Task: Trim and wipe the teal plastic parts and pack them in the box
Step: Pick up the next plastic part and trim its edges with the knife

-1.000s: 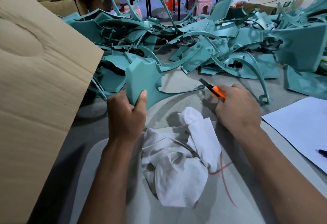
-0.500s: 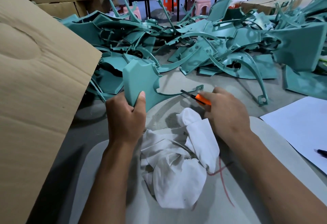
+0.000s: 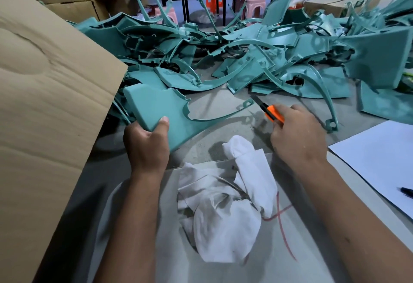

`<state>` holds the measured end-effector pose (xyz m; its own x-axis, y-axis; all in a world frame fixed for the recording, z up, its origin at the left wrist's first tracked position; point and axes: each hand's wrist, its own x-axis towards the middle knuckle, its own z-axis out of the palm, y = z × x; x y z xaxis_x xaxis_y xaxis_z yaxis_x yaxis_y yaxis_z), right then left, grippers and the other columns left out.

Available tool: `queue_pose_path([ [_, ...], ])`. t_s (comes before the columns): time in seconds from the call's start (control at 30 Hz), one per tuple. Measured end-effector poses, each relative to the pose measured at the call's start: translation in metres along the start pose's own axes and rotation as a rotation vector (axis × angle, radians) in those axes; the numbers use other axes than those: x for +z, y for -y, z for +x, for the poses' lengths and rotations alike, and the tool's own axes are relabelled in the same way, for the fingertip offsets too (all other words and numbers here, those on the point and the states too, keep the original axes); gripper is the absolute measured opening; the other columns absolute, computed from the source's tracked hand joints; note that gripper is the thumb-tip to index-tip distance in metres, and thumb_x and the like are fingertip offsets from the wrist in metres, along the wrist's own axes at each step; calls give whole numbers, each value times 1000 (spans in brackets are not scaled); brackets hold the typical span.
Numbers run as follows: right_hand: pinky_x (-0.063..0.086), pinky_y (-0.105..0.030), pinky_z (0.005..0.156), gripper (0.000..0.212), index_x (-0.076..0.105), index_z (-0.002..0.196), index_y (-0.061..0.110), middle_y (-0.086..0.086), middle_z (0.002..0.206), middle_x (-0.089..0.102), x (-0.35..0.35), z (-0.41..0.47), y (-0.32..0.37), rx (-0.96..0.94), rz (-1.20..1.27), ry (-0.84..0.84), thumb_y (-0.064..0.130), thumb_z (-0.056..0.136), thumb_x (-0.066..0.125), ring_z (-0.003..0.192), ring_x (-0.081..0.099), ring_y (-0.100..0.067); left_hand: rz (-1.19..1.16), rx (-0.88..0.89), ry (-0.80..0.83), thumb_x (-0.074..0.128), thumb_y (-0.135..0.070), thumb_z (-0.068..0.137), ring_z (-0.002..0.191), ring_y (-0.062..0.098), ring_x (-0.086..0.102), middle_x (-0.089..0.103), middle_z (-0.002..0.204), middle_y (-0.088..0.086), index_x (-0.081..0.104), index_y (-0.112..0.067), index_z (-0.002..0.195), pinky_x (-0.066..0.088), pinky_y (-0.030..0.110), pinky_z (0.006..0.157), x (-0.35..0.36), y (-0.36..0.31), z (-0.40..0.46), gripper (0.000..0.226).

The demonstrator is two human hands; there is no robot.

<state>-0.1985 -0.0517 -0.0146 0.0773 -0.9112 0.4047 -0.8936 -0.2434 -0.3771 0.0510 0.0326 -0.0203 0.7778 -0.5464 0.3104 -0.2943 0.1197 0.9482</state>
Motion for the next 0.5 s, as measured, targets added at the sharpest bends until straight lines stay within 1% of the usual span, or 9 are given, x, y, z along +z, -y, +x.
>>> queue_pose_path([
  [0.07,36,-33,67,43,66,133,27,2,87,46,-1,-5,7,-51,63,-34,13,94,59,75,42,-24,-11,-16,-8,70,-27,76,75,-1,71,72,75,-29,71,-29,69,57,28,75,2,-1,0,8],
  [0.13,36,-32,65,42,65,133,28,2,87,47,1,-10,16,-80,76,-29,13,94,60,74,43,-24,5,-4,-7,70,-27,76,74,-2,71,70,72,-31,71,-32,67,58,30,76,5,-3,-3,11],
  [0.2,35,-32,64,38,64,126,28,1,88,46,5,-13,24,-54,1,34,12,91,60,72,43,-25,17,18,-5,70,-26,76,76,0,71,70,71,-31,70,-30,66,60,32,78,8,-4,-6,12],
  [0.27,36,-33,64,35,61,119,25,-2,92,46,7,-13,29,8,-92,107,8,88,58,74,44,-27,5,13,-4,70,-25,76,77,2,72,70,72,-30,69,-30,66,60,32,79,11,-4,-8,11],
  [0.33,36,-33,65,36,60,120,23,-3,95,44,7,-14,32,15,-137,135,8,87,58,77,42,-26,-14,-25,-8,69,-26,75,74,-1,71,71,72,-30,69,-28,66,58,29,76,14,-4,-10,9],
  [0.37,34,-33,66,36,60,122,24,-1,95,43,7,-15,34,-15,-133,149,10,89,59,78,41,-25,-26,-51,-13,69,-26,74,72,-2,70,71,71,-30,69,-27,65,57,28,74,16,-4,-11,8],
  [0.43,33,-32,67,34,60,128,29,2,97,43,7,-19,39,-120,-81,190,23,94,63,81,40,-21,-68,-119,-31,68,-25,71,65,-3,68,71,67,-27,68,-24,61,55,25,69,21,-4,-15,10],
  [0.47,33,-32,68,33,59,129,31,3,99,45,7,-22,42,-172,-41,206,29,97,62,81,41,-20,-90,-152,-40,68,-24,70,61,-4,67,70,64,-26,68,-23,58,53,24,66,24,-5,-17,12],
  [0.5,33,-32,68,32,60,130,33,4,99,46,7,-24,45,-210,-1,213,30,98,60,81,42,-20,-107,-185,-46,68,-24,69,58,-5,66,70,62,-25,67,-21,56,53,24,64,27,-6,-20,13],
])
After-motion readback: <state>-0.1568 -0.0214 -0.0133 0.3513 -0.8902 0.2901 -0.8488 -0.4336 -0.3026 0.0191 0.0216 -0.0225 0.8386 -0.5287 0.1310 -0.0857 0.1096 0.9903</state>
